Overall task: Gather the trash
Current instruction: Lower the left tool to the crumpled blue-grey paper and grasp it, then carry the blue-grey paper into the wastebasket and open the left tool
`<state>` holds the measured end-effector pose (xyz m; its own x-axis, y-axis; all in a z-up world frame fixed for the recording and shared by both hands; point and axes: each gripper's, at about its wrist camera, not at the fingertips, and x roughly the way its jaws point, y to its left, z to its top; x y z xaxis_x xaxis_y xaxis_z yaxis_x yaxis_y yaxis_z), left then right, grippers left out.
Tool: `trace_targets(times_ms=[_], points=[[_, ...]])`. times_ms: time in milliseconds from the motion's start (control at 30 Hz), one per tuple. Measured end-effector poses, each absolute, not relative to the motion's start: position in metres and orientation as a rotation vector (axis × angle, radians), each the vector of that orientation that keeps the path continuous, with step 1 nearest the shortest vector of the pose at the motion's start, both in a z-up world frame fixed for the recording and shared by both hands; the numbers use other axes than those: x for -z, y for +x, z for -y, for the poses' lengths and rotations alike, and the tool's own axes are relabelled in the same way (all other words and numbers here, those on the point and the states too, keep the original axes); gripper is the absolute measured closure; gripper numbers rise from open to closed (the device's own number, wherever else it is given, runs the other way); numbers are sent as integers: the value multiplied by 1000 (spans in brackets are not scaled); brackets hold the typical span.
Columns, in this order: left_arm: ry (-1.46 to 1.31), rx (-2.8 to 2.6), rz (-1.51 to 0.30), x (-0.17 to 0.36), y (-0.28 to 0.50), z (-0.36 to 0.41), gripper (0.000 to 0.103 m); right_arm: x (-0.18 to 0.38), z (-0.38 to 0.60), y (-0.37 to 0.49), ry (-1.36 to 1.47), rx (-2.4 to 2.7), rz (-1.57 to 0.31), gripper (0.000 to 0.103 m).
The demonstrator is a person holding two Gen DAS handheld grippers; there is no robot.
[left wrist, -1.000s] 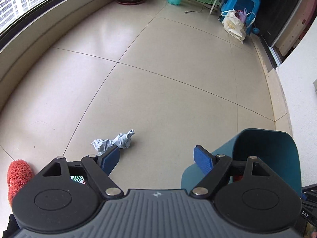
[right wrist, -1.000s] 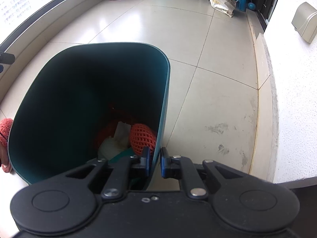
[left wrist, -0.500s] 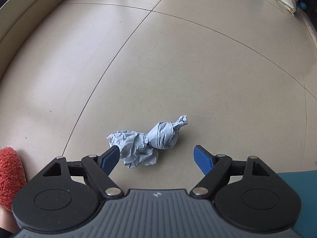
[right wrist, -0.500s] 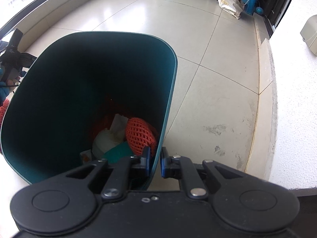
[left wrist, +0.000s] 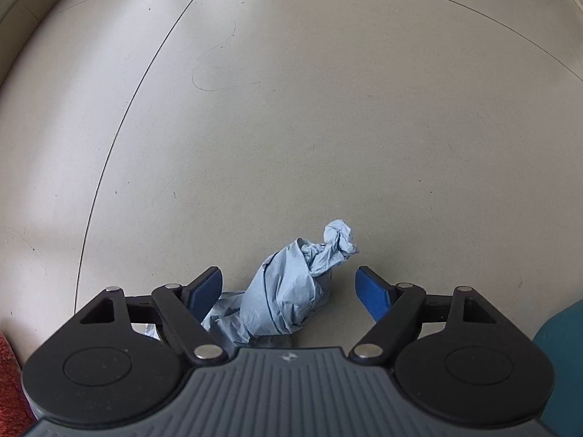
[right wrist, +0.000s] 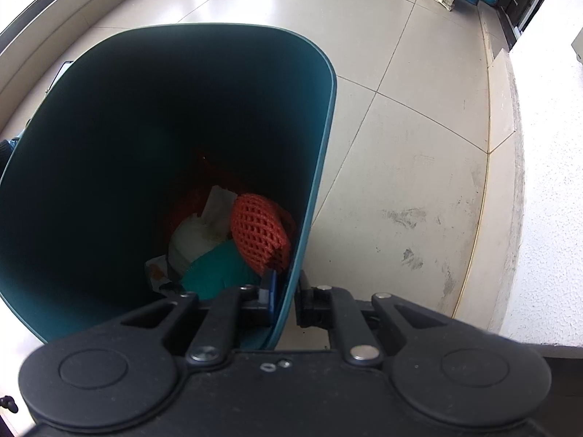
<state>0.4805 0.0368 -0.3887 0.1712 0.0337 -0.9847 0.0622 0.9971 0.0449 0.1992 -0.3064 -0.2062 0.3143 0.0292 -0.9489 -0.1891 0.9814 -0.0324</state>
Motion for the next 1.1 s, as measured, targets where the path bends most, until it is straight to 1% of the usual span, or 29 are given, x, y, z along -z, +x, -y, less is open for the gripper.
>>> trace_targets(times_ms=[33, 67, 233, 367, 667, 867, 1033, 1100], points=[[81, 9, -1402, 389, 479, -39, 45, 207, 306, 200, -149, -141, -1246, 94], [85, -8, -1412, 389, 478, -40, 58, 208, 305, 200, -151, -138, -1245, 94], [80, -72, -1417, 380, 460, -48, 60, 209, 305, 199, -143, -130, -1238, 94], [42, -63, -1416, 345, 438, -51, 60, 209, 306, 195, -138, -127, -1224, 94], [1, 0, -1312, 211, 374, -43, 60, 210, 307, 186, -137, -123, -1200, 95], [-23, 52, -1233, 123, 310, -25, 60, 212, 304, 183, -147, -125, -1199, 94], [-10, 146, -1168, 64, 261, 11, 60, 212, 300, 183, -161, -131, -1201, 94], [28, 197, -1136, 47, 243, 53, 60, 212, 300, 184, -153, -129, -1204, 94]])
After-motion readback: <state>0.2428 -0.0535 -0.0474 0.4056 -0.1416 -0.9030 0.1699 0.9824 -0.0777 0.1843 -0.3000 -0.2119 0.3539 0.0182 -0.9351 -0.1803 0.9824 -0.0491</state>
